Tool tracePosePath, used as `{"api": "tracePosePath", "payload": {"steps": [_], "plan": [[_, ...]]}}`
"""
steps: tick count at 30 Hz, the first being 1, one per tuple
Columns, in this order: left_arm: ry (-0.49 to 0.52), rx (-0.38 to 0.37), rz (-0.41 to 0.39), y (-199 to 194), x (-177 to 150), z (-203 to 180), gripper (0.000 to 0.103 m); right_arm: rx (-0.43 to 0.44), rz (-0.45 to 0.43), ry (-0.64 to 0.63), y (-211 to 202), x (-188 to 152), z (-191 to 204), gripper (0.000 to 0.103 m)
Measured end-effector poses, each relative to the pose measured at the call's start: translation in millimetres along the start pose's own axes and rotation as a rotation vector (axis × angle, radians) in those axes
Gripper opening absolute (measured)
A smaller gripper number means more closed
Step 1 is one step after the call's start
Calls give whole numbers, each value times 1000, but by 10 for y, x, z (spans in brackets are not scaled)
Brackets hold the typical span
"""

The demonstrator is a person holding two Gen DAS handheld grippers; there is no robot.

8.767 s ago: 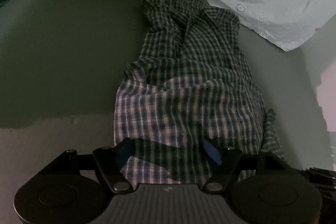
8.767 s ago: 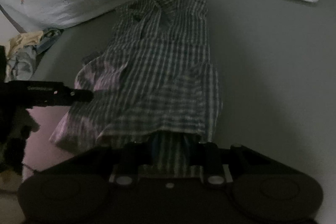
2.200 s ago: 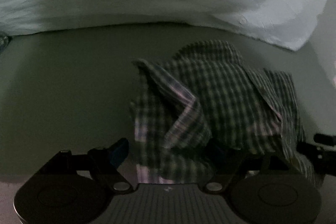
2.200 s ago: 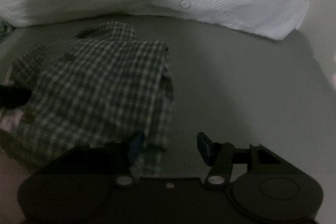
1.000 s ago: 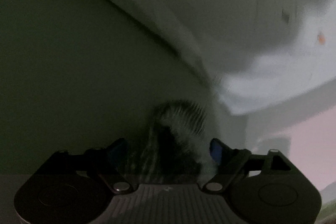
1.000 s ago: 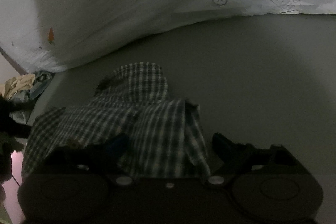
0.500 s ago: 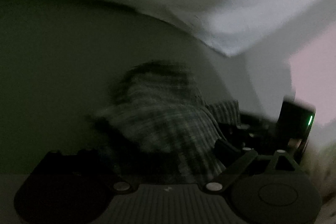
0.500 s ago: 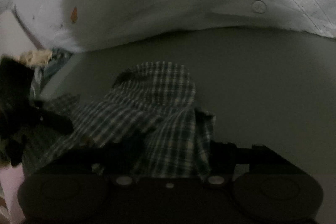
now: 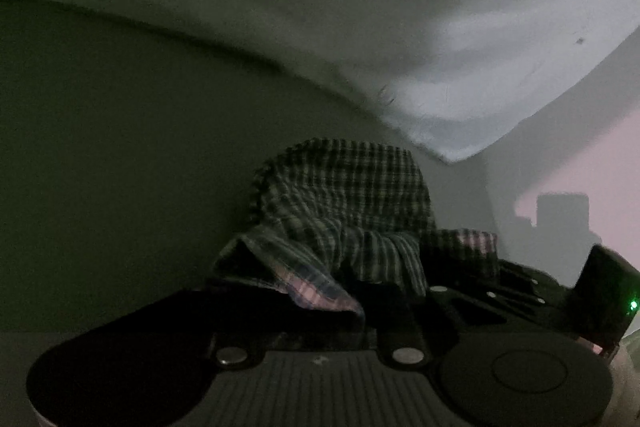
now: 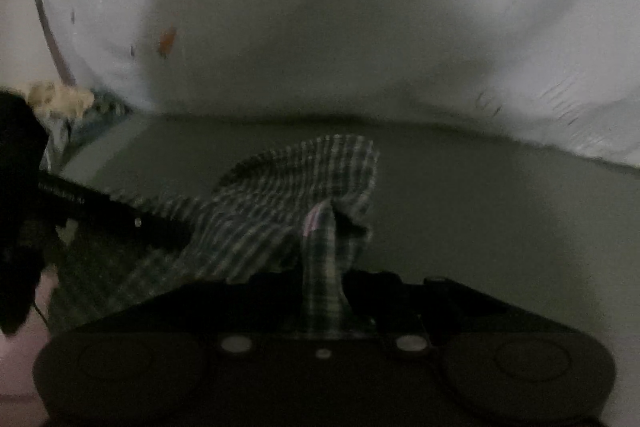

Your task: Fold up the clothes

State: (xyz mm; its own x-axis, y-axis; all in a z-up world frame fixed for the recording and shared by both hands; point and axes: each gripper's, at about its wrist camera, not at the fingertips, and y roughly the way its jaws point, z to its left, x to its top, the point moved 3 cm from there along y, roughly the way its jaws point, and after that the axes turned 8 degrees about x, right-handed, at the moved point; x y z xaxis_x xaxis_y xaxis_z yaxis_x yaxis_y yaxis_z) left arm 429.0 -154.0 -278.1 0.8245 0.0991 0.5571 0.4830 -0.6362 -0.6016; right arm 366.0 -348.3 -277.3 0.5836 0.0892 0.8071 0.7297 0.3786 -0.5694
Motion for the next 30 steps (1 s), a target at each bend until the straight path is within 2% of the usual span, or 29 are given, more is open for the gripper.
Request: {"api": "tracePosePath", "payload": {"steps": [4, 7, 13, 17, 22, 30], "plan": [[-38, -55, -102, -357, -95, -176, 17, -42, -103, -91, -557, 69, 269, 13], [-3, -85, -165, -611, -149, -396, 17, -85, -187, -152, -987, 139, 452, 13], [39, -188, -267, -686, -103, -1062, 17, -184, -313, -203, -1691, 318, 444, 13], [37, -226, -281, -499, -71, -1556, 17, -240, -310, -233, -2001, 349, 68, 13], [55, -256, -249, -124, -153, -2136, 16, -274, -283, -253, -2378, 378, -530, 14], [18, -231, -159, 1000, -263, -3197, 16, -264, -225, -181, -2785, 322, -2122, 14]]}}
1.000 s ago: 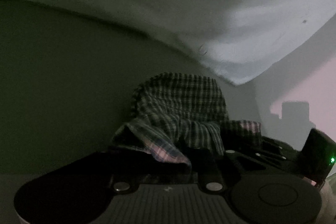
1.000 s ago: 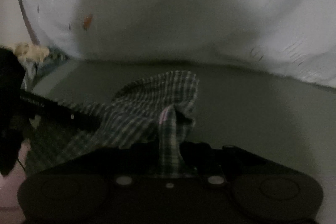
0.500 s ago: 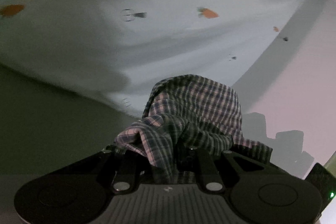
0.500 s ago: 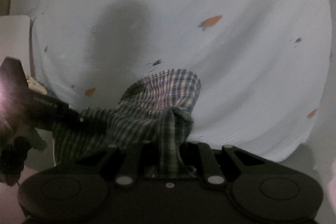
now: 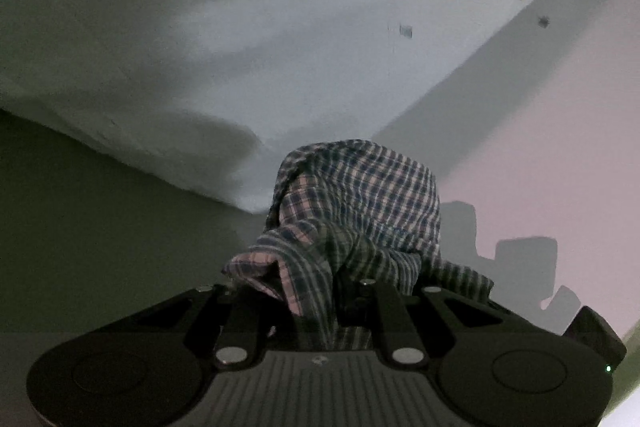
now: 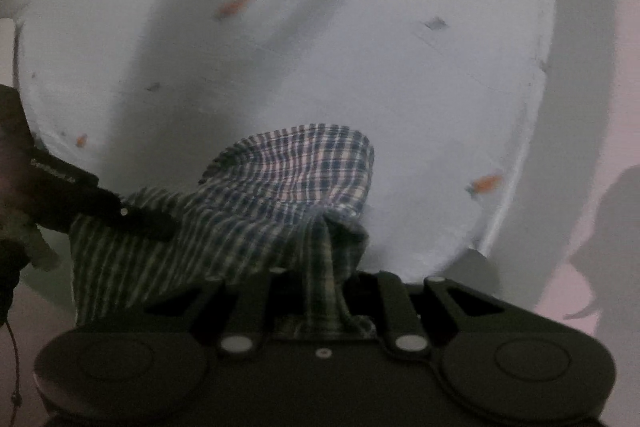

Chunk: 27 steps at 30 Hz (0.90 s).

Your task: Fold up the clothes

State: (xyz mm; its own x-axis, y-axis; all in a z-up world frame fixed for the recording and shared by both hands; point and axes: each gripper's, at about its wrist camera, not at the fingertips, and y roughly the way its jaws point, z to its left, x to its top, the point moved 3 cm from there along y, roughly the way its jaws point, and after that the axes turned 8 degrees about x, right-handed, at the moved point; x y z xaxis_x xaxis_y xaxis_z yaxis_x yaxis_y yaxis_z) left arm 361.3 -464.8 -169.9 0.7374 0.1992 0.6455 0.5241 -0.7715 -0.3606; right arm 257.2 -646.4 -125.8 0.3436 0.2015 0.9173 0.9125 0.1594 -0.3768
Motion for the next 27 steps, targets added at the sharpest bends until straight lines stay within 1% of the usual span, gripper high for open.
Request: {"api": "tracePosePath", "payload": {"steps": [2, 4, 6, 8, 9, 11, 12, 13, 15, 16, 17, 18, 20, 21, 22, 23, 24, 25, 27], "plan": [[-6, 11, 15, 341, -25, -174, 16, 10, 17, 15, 62, -69, -423, 14], [7, 39, 18, 727, -30, -339, 16, 18, 29, 25, 198, -113, -827, 15], [8, 69, 25, 1100, 0, -417, 16, 7, 36, 34, 406, -150, -1228, 15], [-6, 91, 22, 1464, 70, -429, 16, -28, 46, 24, 679, -175, -1533, 16], [15, 128, 16, 1686, 113, -429, 18, -52, 51, 13, 821, -190, -1655, 20], [67, 224, 12, 2078, 209, -414, 27, -132, 67, -12, 1157, -239, -1885, 34], [97, 282, 19, 2276, 260, -382, 34, -177, 71, -28, 1306, -269, -1967, 47], [124, 344, 32, 2456, 315, -322, 35, -219, 70, -41, 1437, -298, -2040, 52], [156, 446, 16, 2577, 416, -231, 35, -272, 57, -58, 1595, -339, -2121, 55], [171, 495, 6, 2626, 465, -188, 36, -295, 44, -64, 1627, -352, -2120, 55], [181, 519, -19, 2602, 498, -178, 38, -317, 23, -68, 1637, -369, -2095, 55], [196, 522, -38, 2550, 482, -194, 41, -328, 5, -66, 1622, -413, -2074, 53], [229, 522, -73, 2441, 431, -235, 42, -299, -9, -31, 1602, -543, -2039, 39], [264, 521, -88, 2404, 348, -278, 43, -281, 2, -5, 1632, -622, -2054, 32], [297, 522, -97, 2403, 261, -305, 44, -267, 23, 21, 1665, -750, -2067, 32], [331, 526, -96, 2429, 164, -314, 48, -255, 50, 45, 1716, -876, -2076, 32], [368, 538, -77, 2512, 39, -299, 51, -247, 83, 67, 1790, -998, -2083, 32], [383, 555, -46, 2609, -38, -246, 51, -243, 112, 94, 1857, -1120, -2098, 32], [356, 619, 25, 2783, -194, -8, 51, -239, 163, 187, 1981, -1354, -2170, 31]]}}
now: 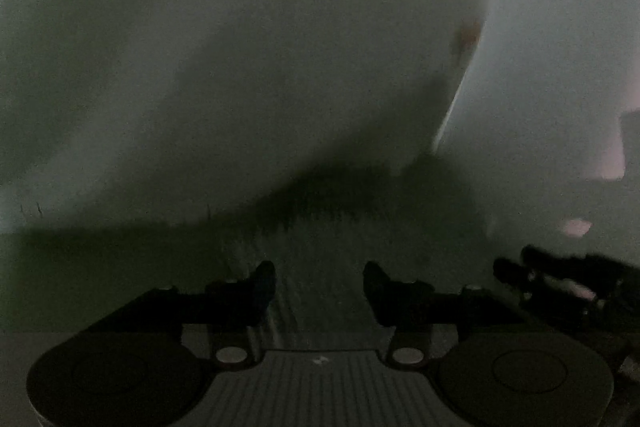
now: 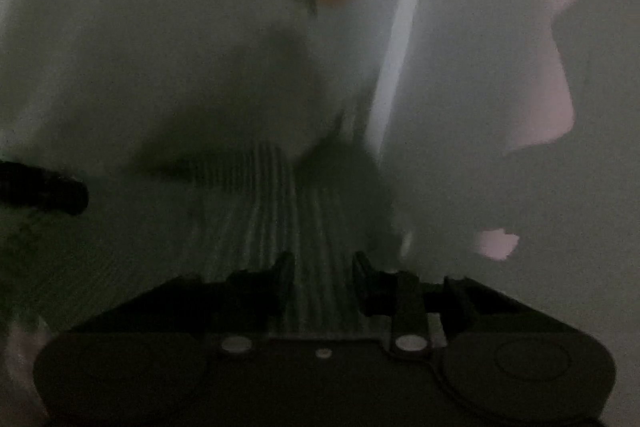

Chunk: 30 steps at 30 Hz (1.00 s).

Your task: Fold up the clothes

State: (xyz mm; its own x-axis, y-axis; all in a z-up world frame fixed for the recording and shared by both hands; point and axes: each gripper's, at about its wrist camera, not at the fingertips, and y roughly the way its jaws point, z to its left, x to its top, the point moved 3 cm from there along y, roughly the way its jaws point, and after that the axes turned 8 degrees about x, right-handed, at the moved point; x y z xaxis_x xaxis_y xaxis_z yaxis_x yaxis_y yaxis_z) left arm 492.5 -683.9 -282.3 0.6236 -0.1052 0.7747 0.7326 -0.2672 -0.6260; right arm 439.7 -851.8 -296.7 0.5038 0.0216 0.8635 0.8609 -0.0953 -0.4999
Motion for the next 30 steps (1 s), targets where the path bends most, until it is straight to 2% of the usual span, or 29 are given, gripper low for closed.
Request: {"api": "tracePosePath", "payload": {"steps": [2, 3, 4, 6, 9, 10, 11, 14, 15, 16, 18, 21, 26, 28, 30], "plan": [[-52, 50, 67, 246, -170, 140, 53, -15, 43, 121, 112, -146, -130, 32], [-92, 24, 76, 289, -209, 233, 53, -27, 54, 158, 132, -164, -183, 35], [-107, 11, 73, 276, -212, 292, 53, -43, 59, 164, 110, -134, -215, 42], [-92, 14, 97, 198, -191, 391, 53, -79, 58, 152, 10, -57, -216, 48], [-96, 13, 69, -59, -111, 570, 52, -95, 18, 175, -310, 28, -155, 62], [-105, 7, 52, -187, -66, 645, 52, -86, -1, 188, -446, 57, -115, 72], [-110, 4, 33, -321, -16, 708, 52, -76, -23, 197, -611, 67, -68, 77], [-110, 49, -36, -812, 48, 981, 53, -19, -91, 243, -1054, 130, 142, 92], [-119, 60, -61, -939, 107, 1033, 56, 19, -110, 284, -1207, 144, 217, 102], [-129, 69, -87, -1055, 174, 1077, 59, 58, -127, 327, -1349, 153, 291, 103], [-132, 66, -151, -1404, 221, 1237, 80, 137, -160, 411, -1591, 170, 451, 103], [-102, 74, -258, -2040, 258, 1519, 85, 183, -203, 442, -1921, 219, 826, 103], [-173, 67, -432, -3152, 98, 2179, 101, 249, -239, 300, -2472, 365, 1722, 103], [-187, 120, -521, -3607, -73, 2440, 103, 261, -225, 250, -2669, 392, 2131, 103], [-133, 183, -624, -4098, -264, 2667, 103, 241, -222, 207, -2928, 343, 2548, 103]]}}
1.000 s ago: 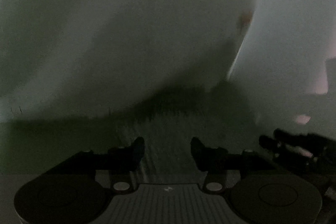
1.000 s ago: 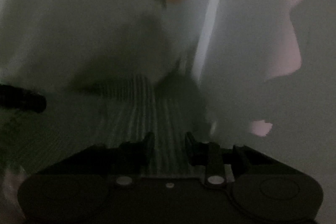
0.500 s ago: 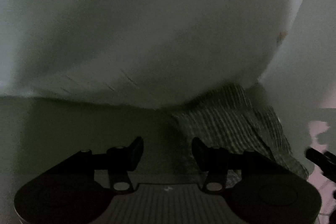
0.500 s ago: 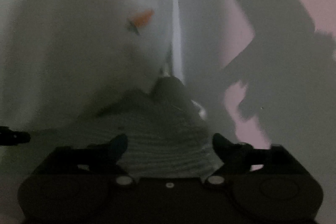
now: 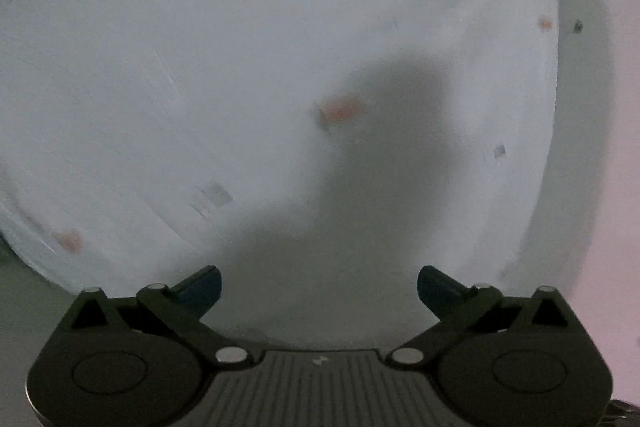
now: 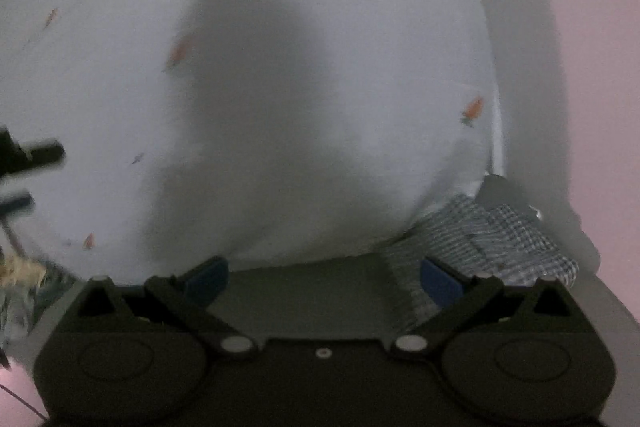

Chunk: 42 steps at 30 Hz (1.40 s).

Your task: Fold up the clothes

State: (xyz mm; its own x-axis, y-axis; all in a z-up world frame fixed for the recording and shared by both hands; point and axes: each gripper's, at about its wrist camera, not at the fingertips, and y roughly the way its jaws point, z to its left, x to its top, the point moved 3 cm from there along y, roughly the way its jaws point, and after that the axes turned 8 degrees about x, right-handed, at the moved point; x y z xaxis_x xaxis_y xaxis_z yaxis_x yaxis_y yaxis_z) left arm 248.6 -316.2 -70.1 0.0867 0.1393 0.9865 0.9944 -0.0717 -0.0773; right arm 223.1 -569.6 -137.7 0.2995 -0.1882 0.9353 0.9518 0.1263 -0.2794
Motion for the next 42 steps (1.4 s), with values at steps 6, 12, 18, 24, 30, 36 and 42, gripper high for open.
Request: {"api": "tracePosePath", "payload": {"steps": [6, 12, 18, 24, 30, 36, 42], "plan": [[147, 4, -60, -964, 188, 919, 103, -86, -42, -124, -768, -317, 1541, 103], [81, 82, 122, -1524, 156, 1982, 103, -36, -46, 33, -1282, -587, 2634, 103], [60, 73, 282, -1884, 77, 2694, 103, -101, 31, 60, -1596, -857, 3326, 103], [155, 103, 368, -2289, -41, 2998, 103, -119, 147, -74, -1813, -1098, 3795, 103], [159, 118, 458, -2547, -262, 3171, 103, -108, 227, -52, -1934, -1308, 3918, 103], [155, 105, 522, -2615, -397, 3228, 103, -120, 252, -89, -1993, -1409, 4018, 103], [130, 113, 526, -2715, -418, 3283, 103, -119, 253, -111, -2036, -1430, 4080, 103]]}}
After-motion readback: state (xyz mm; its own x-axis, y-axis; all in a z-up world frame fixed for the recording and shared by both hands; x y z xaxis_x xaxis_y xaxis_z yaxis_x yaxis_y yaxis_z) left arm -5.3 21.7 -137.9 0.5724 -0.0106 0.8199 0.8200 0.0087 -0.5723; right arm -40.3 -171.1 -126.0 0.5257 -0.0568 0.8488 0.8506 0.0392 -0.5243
